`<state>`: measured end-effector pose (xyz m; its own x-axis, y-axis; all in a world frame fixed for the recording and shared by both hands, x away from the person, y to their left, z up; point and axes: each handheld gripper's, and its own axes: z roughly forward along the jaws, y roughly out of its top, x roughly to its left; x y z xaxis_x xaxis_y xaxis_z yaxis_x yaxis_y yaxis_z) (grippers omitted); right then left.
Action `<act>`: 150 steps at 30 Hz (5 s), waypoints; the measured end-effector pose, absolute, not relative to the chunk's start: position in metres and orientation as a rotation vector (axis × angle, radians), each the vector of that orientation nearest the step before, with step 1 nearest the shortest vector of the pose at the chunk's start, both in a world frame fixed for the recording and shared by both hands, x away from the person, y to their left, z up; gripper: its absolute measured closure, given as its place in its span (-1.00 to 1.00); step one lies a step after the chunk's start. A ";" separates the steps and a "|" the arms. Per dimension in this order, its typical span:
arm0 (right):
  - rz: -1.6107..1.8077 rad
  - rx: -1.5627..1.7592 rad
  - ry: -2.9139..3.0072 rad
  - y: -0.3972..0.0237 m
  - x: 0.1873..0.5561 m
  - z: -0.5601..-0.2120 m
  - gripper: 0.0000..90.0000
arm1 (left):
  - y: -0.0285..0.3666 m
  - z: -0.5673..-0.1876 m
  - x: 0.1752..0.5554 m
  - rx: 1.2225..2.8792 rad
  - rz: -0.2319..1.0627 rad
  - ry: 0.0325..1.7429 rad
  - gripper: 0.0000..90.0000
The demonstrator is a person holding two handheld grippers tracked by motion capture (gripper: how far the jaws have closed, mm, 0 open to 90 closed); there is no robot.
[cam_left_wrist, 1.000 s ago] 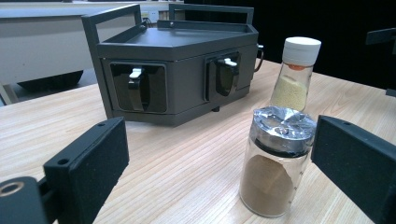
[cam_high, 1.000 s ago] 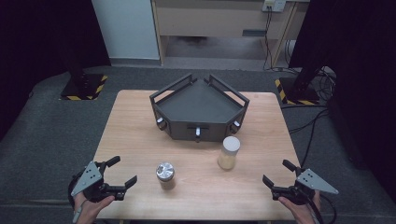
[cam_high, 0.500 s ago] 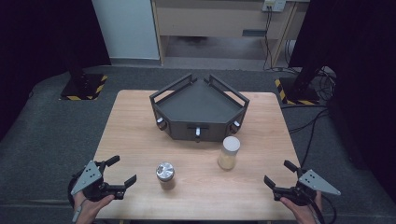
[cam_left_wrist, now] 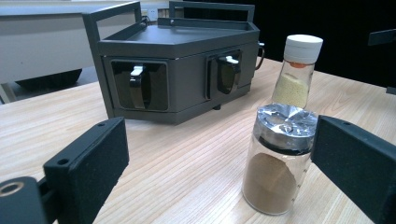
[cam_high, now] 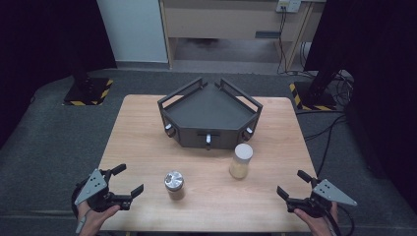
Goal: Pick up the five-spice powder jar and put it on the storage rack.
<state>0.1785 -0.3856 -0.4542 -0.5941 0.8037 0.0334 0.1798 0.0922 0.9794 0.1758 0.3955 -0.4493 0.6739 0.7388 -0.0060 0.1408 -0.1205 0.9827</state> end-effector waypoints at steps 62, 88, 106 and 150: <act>1.529 0.960 1.848 -0.387 0.173 -0.455 -0.96 | 0.400 -0.454 0.161 1.640 0.569 0.763 -0.94; 1.529 0.983 1.835 -0.388 0.171 -0.457 -0.96 | 0.407 -0.381 0.188 1.813 0.491 0.650 -0.98; 1.536 0.994 1.821 -0.389 0.171 -0.458 -0.95 | 0.397 -0.343 0.215 1.901 0.464 0.581 -0.98; 1.546 1.004 1.810 -0.391 0.171 -0.459 -0.95 | 0.361 -0.338 0.252 2.005 0.323 0.556 -0.94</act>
